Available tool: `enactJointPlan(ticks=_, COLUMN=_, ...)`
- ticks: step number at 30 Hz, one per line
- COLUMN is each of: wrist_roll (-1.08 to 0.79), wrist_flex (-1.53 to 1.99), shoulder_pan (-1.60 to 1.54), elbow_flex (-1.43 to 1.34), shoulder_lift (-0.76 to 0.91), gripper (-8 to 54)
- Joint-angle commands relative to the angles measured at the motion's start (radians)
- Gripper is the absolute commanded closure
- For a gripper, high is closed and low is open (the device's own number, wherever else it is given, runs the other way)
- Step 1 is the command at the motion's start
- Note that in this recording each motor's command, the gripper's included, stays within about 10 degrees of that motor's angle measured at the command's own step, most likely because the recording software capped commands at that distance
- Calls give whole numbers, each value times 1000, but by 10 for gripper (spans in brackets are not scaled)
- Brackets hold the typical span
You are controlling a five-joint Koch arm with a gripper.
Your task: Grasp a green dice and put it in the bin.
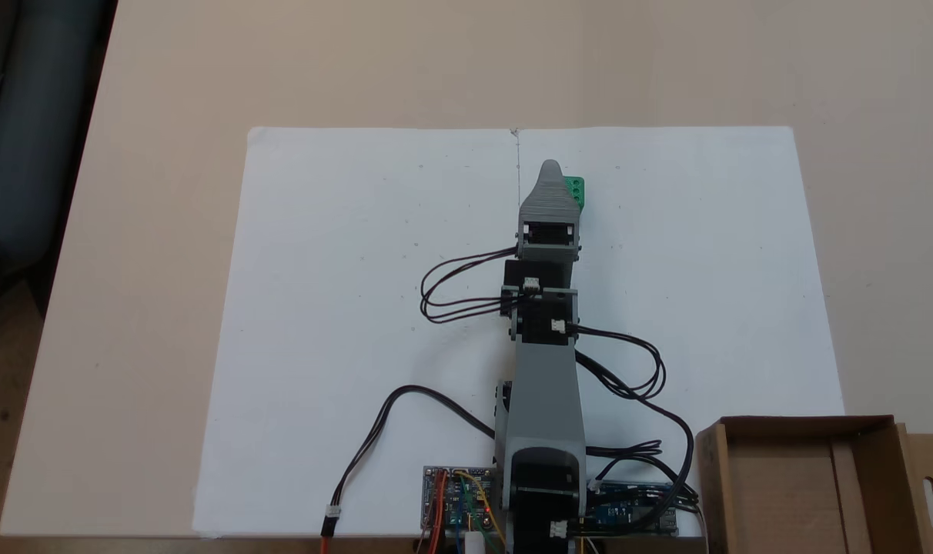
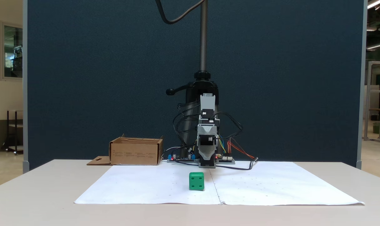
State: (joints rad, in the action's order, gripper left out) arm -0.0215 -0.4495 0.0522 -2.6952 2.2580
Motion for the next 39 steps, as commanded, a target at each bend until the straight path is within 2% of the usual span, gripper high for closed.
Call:
enactJointPlan(ticks=1, wrist_roll=-74, wrist_flex=156, shoulder_pan=6, elbow_flex=98, shoulder_lift=112, gripper=21)
enactJointPlan(ticks=12, wrist_roll=-78, wrist_flex=826, shoulder_pan=-115, elbow_flex=541, shoulder_lift=71, gripper=17)
enactJointPlan(ticks=20, wrist_roll=-77, wrist_flex=1251, shoulder_pan=-118, elbow_flex=1006, shoulder_lift=-156, gripper=-25)
enactJointPlan(ticks=31, wrist_roll=-14, wrist_flex=1839, shoulder_pan=-106, elbow_flex=1100, shoulder_lift=-206, gripper=-55)
enactJointPlan(ticks=39, wrist_roll=-20, wrist_flex=1862, shoulder_pan=-66, elbow_flex=1212, shoulder_lift=-305, gripper=-70)
